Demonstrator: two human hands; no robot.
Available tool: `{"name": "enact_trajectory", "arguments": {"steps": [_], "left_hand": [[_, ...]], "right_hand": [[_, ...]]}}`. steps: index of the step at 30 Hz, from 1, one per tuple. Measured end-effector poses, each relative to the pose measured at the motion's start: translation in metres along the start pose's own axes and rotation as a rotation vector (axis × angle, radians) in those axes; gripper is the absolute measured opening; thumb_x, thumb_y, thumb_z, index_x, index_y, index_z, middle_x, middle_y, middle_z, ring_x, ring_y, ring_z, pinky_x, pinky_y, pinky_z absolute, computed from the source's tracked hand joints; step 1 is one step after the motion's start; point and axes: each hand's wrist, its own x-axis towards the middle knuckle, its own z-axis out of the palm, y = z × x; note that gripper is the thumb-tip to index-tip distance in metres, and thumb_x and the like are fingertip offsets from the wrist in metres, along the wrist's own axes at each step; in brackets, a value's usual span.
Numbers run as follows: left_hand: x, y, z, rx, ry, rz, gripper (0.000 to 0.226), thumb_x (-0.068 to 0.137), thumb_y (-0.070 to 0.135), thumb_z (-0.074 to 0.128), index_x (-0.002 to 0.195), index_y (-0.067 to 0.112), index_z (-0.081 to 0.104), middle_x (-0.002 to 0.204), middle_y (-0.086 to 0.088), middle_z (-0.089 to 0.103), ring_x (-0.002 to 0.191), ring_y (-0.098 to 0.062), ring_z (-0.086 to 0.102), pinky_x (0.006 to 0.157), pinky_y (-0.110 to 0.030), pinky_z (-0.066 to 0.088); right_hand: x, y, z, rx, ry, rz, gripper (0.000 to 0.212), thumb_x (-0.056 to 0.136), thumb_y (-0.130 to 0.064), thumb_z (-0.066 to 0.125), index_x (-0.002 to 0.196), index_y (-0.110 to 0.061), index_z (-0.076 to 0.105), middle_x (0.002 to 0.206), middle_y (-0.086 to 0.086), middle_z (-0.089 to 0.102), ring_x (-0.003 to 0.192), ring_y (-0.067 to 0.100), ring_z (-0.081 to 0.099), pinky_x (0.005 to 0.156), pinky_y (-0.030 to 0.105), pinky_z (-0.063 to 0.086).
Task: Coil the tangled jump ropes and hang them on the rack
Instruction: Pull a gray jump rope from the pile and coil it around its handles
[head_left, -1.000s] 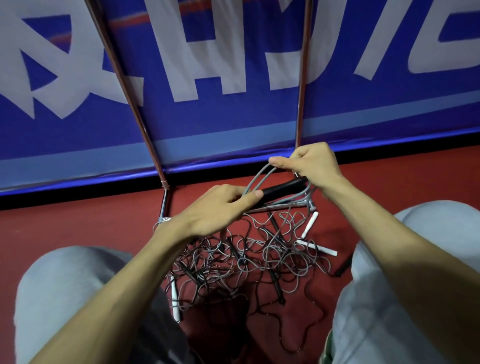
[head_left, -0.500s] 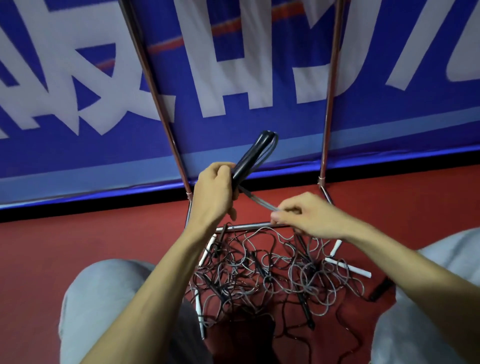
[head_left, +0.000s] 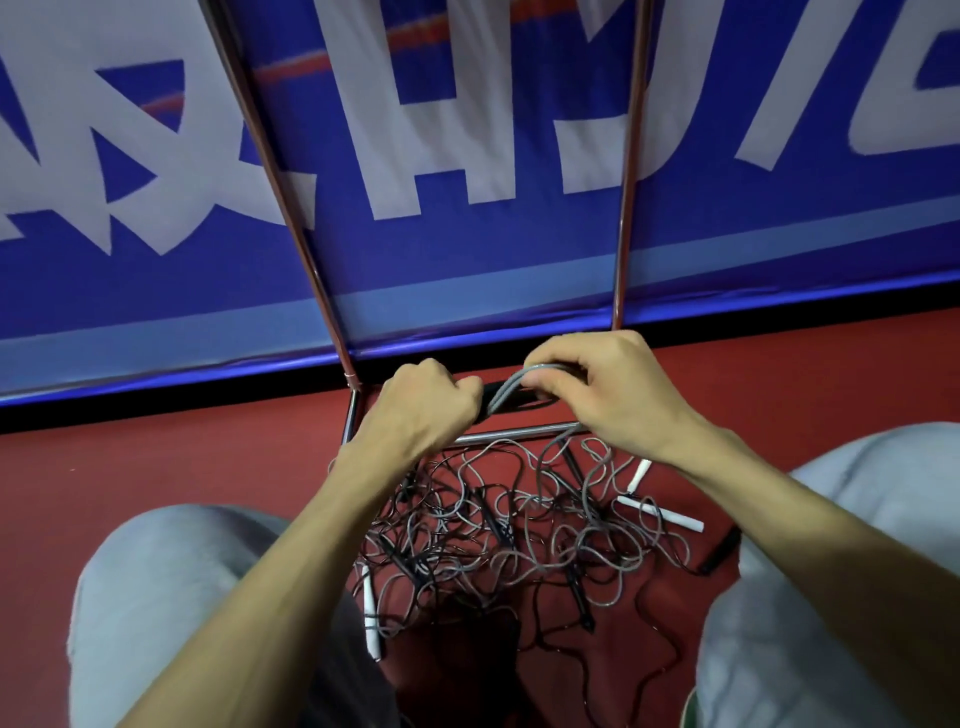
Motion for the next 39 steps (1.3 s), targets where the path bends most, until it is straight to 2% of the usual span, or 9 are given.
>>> {"name": "enact_trajectory", "arguments": {"steps": [7, 12, 15, 20, 23, 26, 29, 34, 39], "left_hand": [[-0.017, 0.02, 0.007, 0.051, -0.234, 0.199, 0.035, 0.101, 0.03, 0.024, 0.089, 0.01, 0.049, 0.061, -0.007, 0.039, 0.058, -0.022, 0.038, 0.059, -0.036, 0.021], [-0.023, 0.024, 0.003, -0.099, -0.185, 0.179, 0.044, 0.105, 0.031, 0.026, 0.063, 0.016, 0.024, 0.062, -0.019, 0.039, 0.074, -0.043, 0.044, 0.066, -0.038, 0.028], [-0.023, 0.019, 0.011, -0.155, -0.096, 0.226, 0.057, 0.101, 0.049, 0.026, 0.063, 0.008, 0.04, 0.06, -0.009, 0.048, 0.066, -0.032, 0.045, 0.065, -0.038, 0.034], [-0.02, 0.012, 0.016, -0.142, -0.078, 0.379, 0.056, 0.081, 0.078, 0.034, 0.106, 0.033, 0.054, 0.099, 0.008, 0.063, 0.09, -0.014, 0.059, 0.08, -0.033, 0.046], [-0.019, 0.007, 0.02, 0.005, -0.114, 0.487, 0.052, 0.082, 0.056, 0.061, 0.123, 0.027, 0.047, 0.116, 0.004, 0.059, 0.098, -0.016, 0.06, 0.086, -0.036, 0.049], [-0.02, 0.01, 0.017, -0.062, -0.149, 0.525, 0.039, 0.088, 0.033, 0.062, 0.122, 0.022, 0.047, 0.095, 0.003, 0.064, 0.074, -0.01, 0.057, 0.07, -0.032, 0.047], [-0.018, 0.009, 0.012, -0.245, -0.2, 0.534, 0.034, 0.088, 0.028, 0.058, 0.121, 0.024, 0.047, 0.064, -0.005, 0.056, 0.049, -0.011, 0.038, 0.051, -0.029, 0.035], [-0.017, 0.01, -0.003, -0.827, -0.198, 0.411, 0.036, 0.096, 0.013, 0.048, 0.129, 0.025, 0.041, 0.068, -0.006, 0.054, 0.05, -0.015, 0.04, 0.044, -0.022, 0.033], [-0.015, 0.018, -0.008, -1.072, -0.136, 0.285, 0.045, 0.1, 0.002, 0.031, 0.138, 0.024, 0.042, 0.064, -0.012, 0.048, 0.042, -0.013, 0.029, 0.042, -0.017, 0.025]], "right_hand": [[0.001, 0.022, 0.0, -0.103, 0.084, 0.181, 0.014, 0.082, -0.029, 0.07, 0.08, -0.015, 0.073, 0.073, 0.001, 0.067, 0.07, 0.017, 0.055, 0.072, 0.033, 0.043], [0.0, 0.026, 0.007, 0.206, -0.192, 0.58, 0.032, 0.091, -0.038, 0.06, 0.076, -0.011, 0.055, 0.055, 0.0, 0.061, 0.056, 0.023, 0.065, 0.048, 0.025, 0.043], [0.002, 0.028, 0.003, 0.28, -0.196, 0.653, 0.033, 0.091, -0.04, 0.06, 0.071, -0.014, 0.052, 0.045, 0.007, 0.06, 0.043, 0.03, 0.063, 0.037, 0.021, 0.038], [0.004, 0.034, -0.005, 0.288, -0.078, 0.723, 0.038, 0.087, -0.042, 0.065, 0.075, -0.006, 0.06, 0.058, 0.021, 0.063, 0.047, 0.031, 0.061, 0.037, 0.022, 0.037], [0.002, 0.035, -0.007, 0.341, -0.054, 0.768, 0.048, 0.081, -0.041, 0.072, 0.079, 0.005, 0.059, 0.063, 0.018, 0.059, 0.039, 0.027, 0.057, 0.036, 0.024, 0.035], [0.002, 0.031, -0.013, 0.404, -0.055, 0.788, 0.036, 0.082, -0.034, 0.073, 0.067, -0.007, 0.056, 0.056, 0.01, 0.057, 0.036, 0.023, 0.054, 0.035, 0.022, 0.033], [0.006, 0.026, -0.024, 0.571, -0.128, 0.87, 0.031, 0.083, -0.039, 0.069, 0.071, -0.012, 0.061, 0.048, 0.002, 0.056, 0.039, 0.017, 0.049, 0.038, 0.021, 0.031], [0.012, 0.033, -0.031, 1.076, -0.095, 0.971, 0.054, 0.092, -0.059, 0.041, 0.07, -0.012, 0.057, 0.059, 0.005, 0.053, 0.034, 0.01, 0.025, 0.043, 0.019, 0.011], [0.008, 0.015, -0.018, 0.769, -0.258, 0.719, 0.027, 0.097, -0.03, 0.05, 0.092, -0.005, 0.061, 0.066, 0.005, 0.057, 0.036, 0.006, 0.032, 0.036, 0.016, 0.015]]}}
